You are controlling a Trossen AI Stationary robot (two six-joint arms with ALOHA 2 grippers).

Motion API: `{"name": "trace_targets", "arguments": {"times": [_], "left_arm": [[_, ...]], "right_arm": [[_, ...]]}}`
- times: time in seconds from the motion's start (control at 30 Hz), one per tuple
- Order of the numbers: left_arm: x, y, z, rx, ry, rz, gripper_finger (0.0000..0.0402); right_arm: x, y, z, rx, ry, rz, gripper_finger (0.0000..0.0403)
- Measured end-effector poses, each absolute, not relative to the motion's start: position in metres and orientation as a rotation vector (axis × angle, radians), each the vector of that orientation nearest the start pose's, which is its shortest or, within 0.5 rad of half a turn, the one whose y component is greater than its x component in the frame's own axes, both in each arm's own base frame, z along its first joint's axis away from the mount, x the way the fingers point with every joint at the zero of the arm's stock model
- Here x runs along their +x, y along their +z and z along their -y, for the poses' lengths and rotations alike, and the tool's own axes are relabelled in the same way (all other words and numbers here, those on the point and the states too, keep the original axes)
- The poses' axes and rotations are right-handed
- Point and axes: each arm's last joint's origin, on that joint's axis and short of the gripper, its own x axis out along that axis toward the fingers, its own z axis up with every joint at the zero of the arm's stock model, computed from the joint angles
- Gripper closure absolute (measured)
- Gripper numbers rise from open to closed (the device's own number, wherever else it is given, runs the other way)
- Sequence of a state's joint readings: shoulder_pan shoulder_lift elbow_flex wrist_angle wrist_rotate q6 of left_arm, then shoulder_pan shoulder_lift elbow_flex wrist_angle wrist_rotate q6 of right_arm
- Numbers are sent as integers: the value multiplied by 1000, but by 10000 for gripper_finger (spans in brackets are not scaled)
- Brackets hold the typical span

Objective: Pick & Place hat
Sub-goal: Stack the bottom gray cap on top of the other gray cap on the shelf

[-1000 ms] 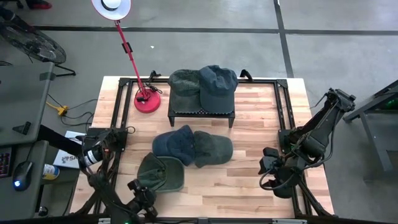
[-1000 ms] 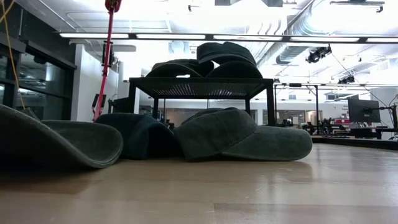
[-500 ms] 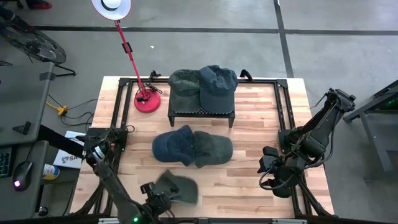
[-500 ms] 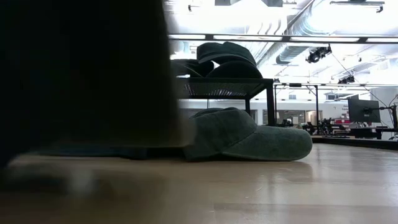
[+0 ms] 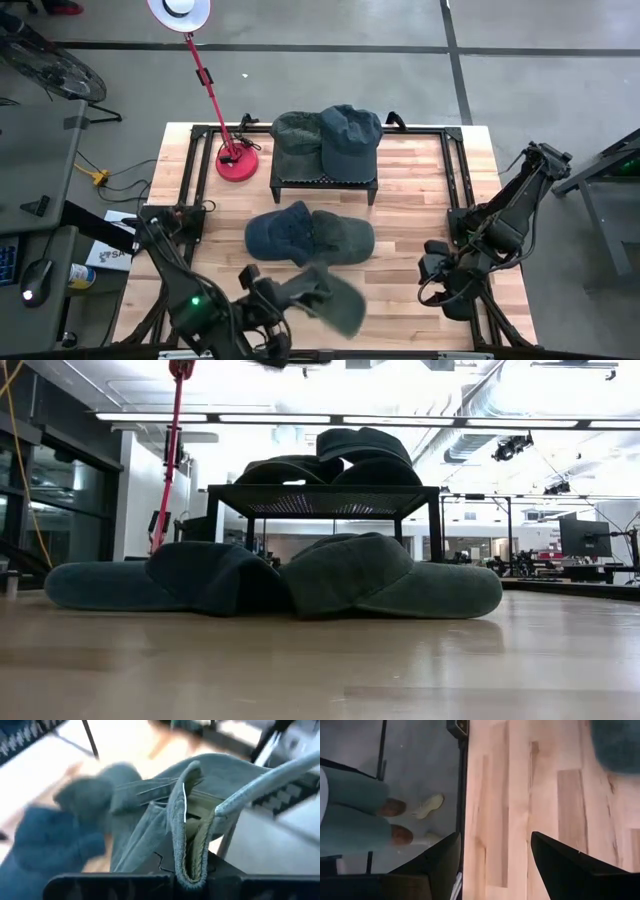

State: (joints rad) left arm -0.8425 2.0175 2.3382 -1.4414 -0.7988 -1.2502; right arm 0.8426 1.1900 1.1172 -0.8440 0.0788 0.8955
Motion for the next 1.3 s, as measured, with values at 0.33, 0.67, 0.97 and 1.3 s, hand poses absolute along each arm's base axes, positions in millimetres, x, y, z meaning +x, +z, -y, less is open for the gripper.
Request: {"name": "trace_targets", "arguments": {"times": [0.33, 0.67, 0.97, 1.3], "left_arm": [[277, 442, 250, -329, 529, -208, 401], [316, 494, 228, -254, 535, 14, 401], [336, 512, 204, -180, 481, 78, 402], [348, 497, 187, -234, 451, -11, 401]], "right_arm": [[163, 329, -181, 260, 269, -717, 167], [186, 357, -178, 141, 212, -333, 167], [201, 385, -171, 172, 238, -75, 167], [180, 434, -159, 79, 176, 324, 167]]}}
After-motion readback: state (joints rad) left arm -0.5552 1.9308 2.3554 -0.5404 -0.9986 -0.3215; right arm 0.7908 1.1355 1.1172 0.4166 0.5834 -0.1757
